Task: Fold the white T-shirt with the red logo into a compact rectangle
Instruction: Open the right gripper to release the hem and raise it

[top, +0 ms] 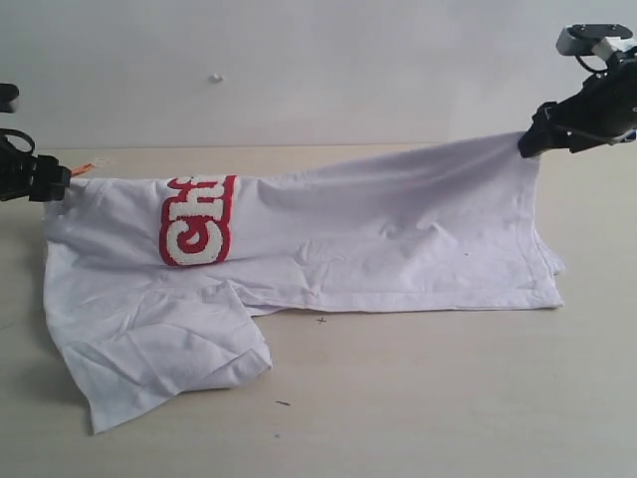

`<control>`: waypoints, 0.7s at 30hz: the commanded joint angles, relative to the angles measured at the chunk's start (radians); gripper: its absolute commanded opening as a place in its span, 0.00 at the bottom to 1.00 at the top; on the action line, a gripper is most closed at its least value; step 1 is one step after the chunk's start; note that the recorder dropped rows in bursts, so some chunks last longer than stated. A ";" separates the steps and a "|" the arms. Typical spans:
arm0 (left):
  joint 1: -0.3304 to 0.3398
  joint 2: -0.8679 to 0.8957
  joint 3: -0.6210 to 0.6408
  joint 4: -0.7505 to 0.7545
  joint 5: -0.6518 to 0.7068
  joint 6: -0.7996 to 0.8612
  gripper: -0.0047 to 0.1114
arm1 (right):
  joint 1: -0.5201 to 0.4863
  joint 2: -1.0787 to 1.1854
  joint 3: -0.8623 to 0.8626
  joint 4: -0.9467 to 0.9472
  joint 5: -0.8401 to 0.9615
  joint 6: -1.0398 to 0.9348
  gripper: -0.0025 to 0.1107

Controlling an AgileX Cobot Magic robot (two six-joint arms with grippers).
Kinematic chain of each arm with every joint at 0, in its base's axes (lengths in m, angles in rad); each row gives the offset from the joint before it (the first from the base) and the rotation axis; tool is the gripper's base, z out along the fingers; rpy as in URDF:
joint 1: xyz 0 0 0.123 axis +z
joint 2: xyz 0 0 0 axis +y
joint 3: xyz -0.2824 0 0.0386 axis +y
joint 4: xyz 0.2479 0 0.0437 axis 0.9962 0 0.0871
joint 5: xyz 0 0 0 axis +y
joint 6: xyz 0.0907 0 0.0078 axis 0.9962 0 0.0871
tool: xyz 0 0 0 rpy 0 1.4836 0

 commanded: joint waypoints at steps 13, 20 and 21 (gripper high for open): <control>0.004 -0.001 -0.008 -0.010 0.006 0.027 0.65 | -0.150 0.035 -0.094 0.360 0.256 -0.117 0.64; 0.004 -0.001 -0.008 -0.010 -0.006 0.035 0.65 | -0.145 0.086 -0.094 0.426 0.295 -0.230 0.64; 0.004 -0.001 -0.008 -0.010 -0.008 0.035 0.65 | -0.139 0.091 -0.094 0.407 0.309 -0.260 0.64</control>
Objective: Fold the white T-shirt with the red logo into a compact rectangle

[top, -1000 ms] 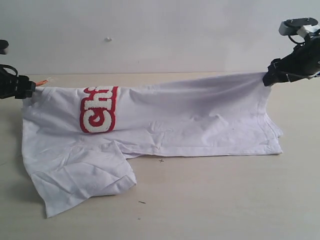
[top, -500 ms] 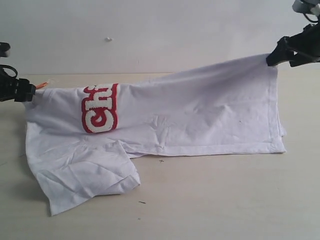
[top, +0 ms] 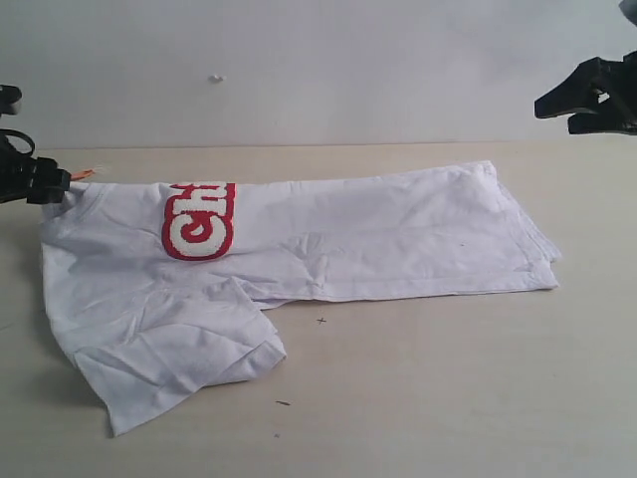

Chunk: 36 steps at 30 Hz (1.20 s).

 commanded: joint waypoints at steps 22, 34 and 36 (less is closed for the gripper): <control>0.004 -0.035 -0.008 -0.006 -0.029 0.021 0.48 | 0.202 0.155 -0.008 -0.605 -0.021 -0.136 0.02; 0.004 -0.036 -0.012 -0.034 0.032 0.051 0.68 | 0.207 0.184 -0.008 -0.769 -0.053 0.036 0.02; 0.004 -0.045 -0.012 -0.072 0.026 0.077 0.68 | 0.207 0.184 -0.008 -0.769 -0.053 0.036 0.02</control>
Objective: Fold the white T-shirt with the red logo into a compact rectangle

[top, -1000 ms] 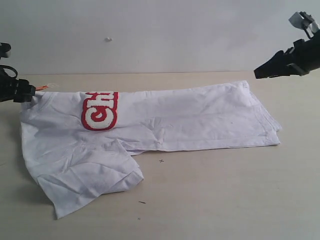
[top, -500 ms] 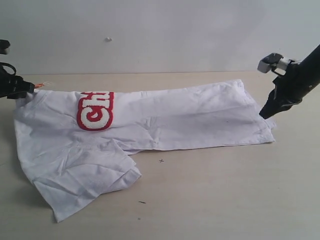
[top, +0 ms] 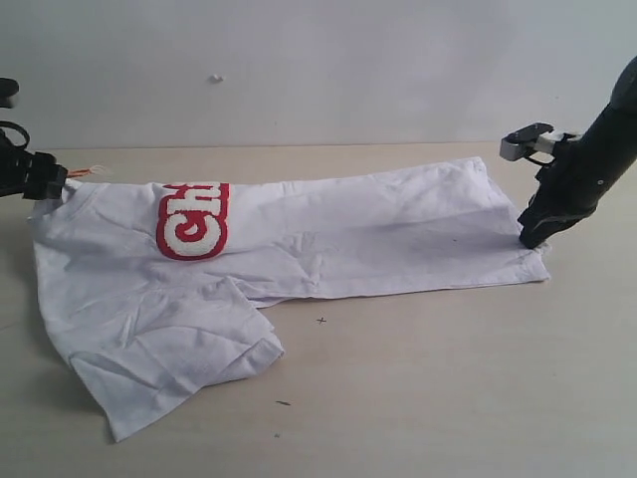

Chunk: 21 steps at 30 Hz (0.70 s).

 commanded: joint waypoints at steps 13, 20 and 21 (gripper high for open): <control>0.004 -0.084 -0.010 -0.211 -0.048 0.133 0.68 | -0.004 0.017 0.005 -0.081 0.012 0.014 0.02; 0.004 -0.096 -0.010 -0.227 -0.045 0.140 0.68 | -0.004 0.017 0.005 -0.085 0.026 0.014 0.02; 0.004 -0.105 -0.010 -0.236 -0.055 0.140 0.68 | -0.004 0.017 0.005 -0.085 0.026 0.014 0.02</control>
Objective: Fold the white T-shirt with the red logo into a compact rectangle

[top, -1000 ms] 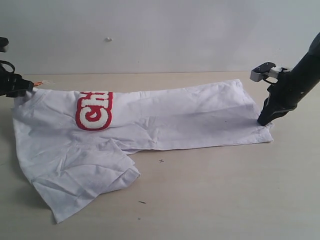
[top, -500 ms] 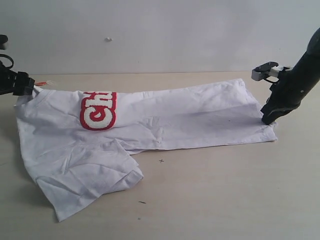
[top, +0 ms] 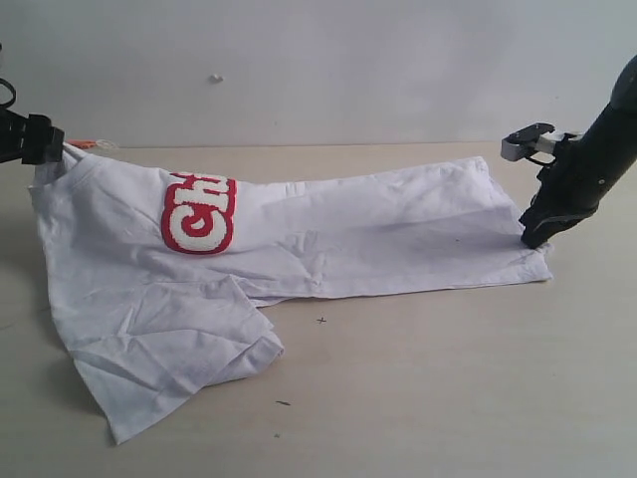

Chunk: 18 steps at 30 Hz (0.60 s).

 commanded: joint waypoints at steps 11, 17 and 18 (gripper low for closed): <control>0.004 -0.080 -0.008 -0.047 -0.027 0.007 0.68 | -0.004 0.017 0.008 -0.069 0.034 -0.002 0.02; -0.022 -0.039 -0.008 -0.078 0.249 0.381 0.64 | -0.004 0.017 0.008 -0.069 0.037 -0.002 0.02; -0.033 -0.034 -0.004 -0.118 0.290 0.470 0.61 | -0.004 0.017 0.008 -0.069 0.039 -0.002 0.02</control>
